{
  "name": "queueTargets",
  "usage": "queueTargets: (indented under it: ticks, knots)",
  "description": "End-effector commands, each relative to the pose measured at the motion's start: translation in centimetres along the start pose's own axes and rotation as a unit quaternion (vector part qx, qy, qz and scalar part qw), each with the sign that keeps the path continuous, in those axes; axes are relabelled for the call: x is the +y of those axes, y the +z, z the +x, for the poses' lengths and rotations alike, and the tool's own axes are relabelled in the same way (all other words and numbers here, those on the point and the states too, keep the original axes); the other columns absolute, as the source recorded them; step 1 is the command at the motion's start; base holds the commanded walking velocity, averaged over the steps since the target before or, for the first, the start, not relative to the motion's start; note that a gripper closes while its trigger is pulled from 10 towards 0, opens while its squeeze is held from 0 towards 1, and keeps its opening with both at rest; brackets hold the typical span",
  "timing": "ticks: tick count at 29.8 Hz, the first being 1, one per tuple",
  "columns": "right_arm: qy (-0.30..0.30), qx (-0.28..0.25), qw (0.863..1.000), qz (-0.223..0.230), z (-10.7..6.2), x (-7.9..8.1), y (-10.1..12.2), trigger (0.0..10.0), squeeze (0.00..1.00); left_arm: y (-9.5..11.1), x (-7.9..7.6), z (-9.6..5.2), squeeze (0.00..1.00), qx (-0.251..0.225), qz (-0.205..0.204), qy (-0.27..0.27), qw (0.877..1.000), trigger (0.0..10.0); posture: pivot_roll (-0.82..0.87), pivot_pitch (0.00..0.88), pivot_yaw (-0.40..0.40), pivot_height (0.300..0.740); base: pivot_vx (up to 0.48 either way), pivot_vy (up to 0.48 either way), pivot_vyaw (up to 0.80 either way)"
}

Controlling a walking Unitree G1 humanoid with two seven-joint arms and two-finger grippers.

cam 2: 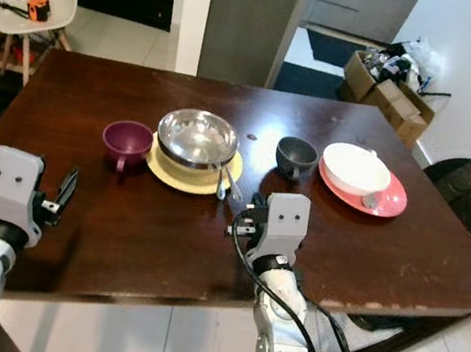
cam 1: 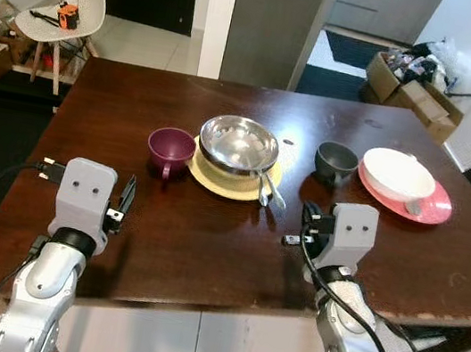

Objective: Setting the table

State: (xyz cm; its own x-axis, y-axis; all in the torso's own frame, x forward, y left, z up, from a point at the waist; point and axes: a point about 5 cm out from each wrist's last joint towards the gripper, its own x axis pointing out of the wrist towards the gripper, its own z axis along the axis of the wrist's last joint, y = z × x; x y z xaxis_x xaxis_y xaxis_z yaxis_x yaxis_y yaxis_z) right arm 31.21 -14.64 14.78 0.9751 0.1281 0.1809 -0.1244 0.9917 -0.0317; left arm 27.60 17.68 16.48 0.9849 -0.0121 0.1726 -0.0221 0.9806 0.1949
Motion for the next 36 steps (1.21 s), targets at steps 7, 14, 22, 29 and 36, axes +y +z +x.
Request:
queueTargets:
  ticks: [7,14,22,29,36]
  knots:
    - [-0.006,0.011,1.0,0.003,-0.1,-0.3,-0.5,10.0,0.0,-0.4,-0.3,-0.2,0.0,0.012,-0.002,-0.008,1.0,10.0,-0.01,0.0,0.0,0.74,0.267,0.0,0.0]
    - [0.036,0.028,0.999,0.011,-0.3,1.1,-1.2,10.0,0.0,-0.8,-0.6,-0.5,0.0,0.036,-0.045,-0.035,0.998,10.0,-0.01,0.0,0.004,0.74,0.0,0.0,0.0]
    - [0.122,0.064,0.986,0.095,-0.4,5.3,-2.2,10.0,0.0,-1.6,-0.4,-1.3,0.0,0.084,-0.106,-0.108,0.985,10.0,0.0,0.0,0.008,0.74,0.0,0.0,0.0]
    - [0.184,0.075,0.98,-0.002,0.1,7.4,-3.4,10.0,0.0,-1.0,0.1,-1.0,0.0,0.078,-0.096,-0.108,0.986,10.0,0.02,0.003,0.013,0.74,0.0,0.0,0.0]
    - [0.167,0.042,0.982,-0.078,1.5,6.8,-2.7,10.0,0.0,-0.6,-0.7,-0.8,0.0,0.076,-0.089,-0.131,0.984,10.0,0.03,0.015,0.025,0.74,0.0,0.0,0.0]
